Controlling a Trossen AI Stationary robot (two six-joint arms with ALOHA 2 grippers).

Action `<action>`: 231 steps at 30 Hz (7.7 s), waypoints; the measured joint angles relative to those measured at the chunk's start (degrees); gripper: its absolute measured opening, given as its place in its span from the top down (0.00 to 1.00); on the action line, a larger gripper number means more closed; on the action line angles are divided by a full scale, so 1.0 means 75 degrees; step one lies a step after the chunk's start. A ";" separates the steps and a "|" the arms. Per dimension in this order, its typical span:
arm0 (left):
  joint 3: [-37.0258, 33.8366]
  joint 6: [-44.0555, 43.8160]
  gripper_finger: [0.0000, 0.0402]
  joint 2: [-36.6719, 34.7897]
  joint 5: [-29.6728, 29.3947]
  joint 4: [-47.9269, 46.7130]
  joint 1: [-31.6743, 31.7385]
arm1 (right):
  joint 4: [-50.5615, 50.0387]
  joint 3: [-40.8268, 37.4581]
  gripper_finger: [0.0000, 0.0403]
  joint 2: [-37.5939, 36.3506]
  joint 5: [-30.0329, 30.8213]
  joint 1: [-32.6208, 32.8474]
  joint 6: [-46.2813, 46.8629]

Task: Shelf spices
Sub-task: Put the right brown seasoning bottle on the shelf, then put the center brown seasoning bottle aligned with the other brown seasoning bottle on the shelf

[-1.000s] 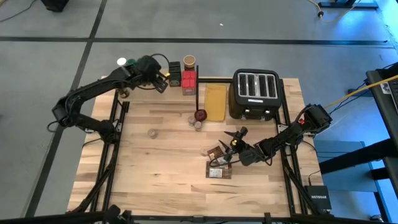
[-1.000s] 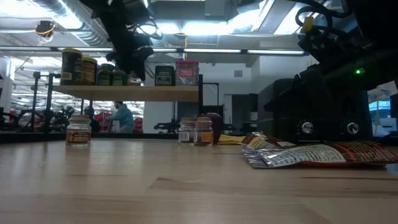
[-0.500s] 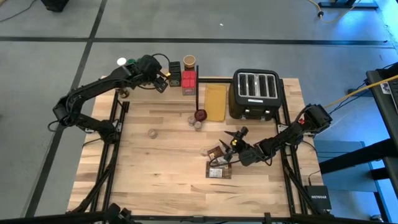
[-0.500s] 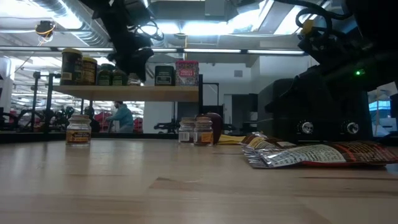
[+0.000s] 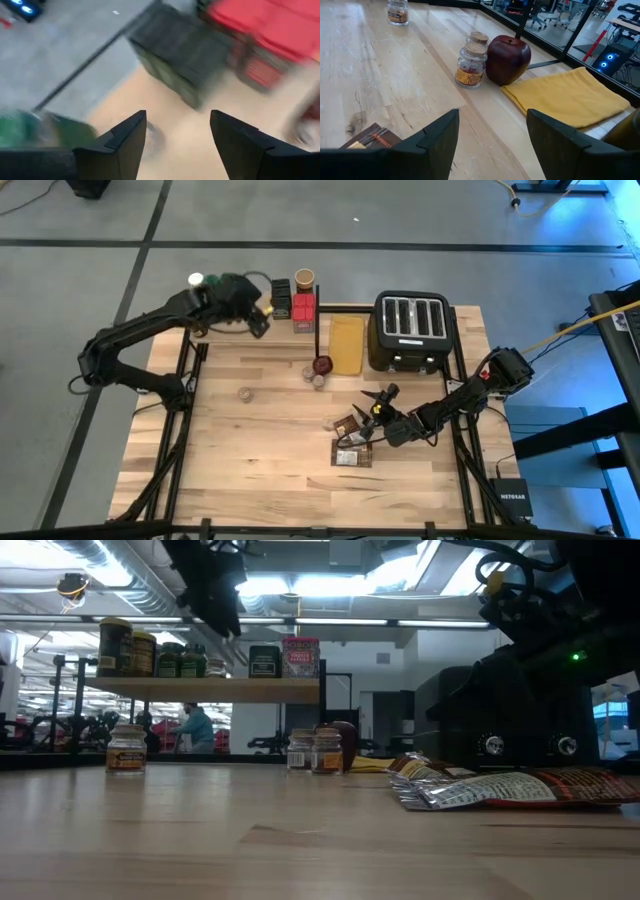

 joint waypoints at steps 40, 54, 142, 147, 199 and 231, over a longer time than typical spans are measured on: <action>-0.1759 -0.0353 0.57 -0.0038 -0.0173 0.0850 0.0327 | -0.0003 0.0000 0.41 0.0000 -0.0066 -0.0001 0.0055; -0.1759 -0.0466 0.56 -0.0038 0.0693 0.1246 0.0271 | -0.0005 0.0000 0.41 0.0000 -0.0020 0.0000 0.0055; -0.1843 -0.0081 0.37 0.3258 0.0896 0.4374 -0.2993 | 0.0058 0.0003 0.41 0.0000 -0.0224 0.0001 0.0087; -0.1837 -0.0093 0.37 0.3285 0.1037 0.4454 -0.2987 | 0.0052 0.0003 0.41 0.0000 -0.0224 0.0000 0.0085; -0.1396 -0.0268 0.58 0.3970 0.0822 0.4250 -0.3886 | 0.0055 0.0003 0.41 0.0000 -0.0283 -0.0001 0.0117; -0.1001 -0.3037 0.57 -0.0690 -0.2739 -0.0265 -0.3028 | 0.0055 0.0003 0.41 0.0000 -0.0277 0.0000 0.0169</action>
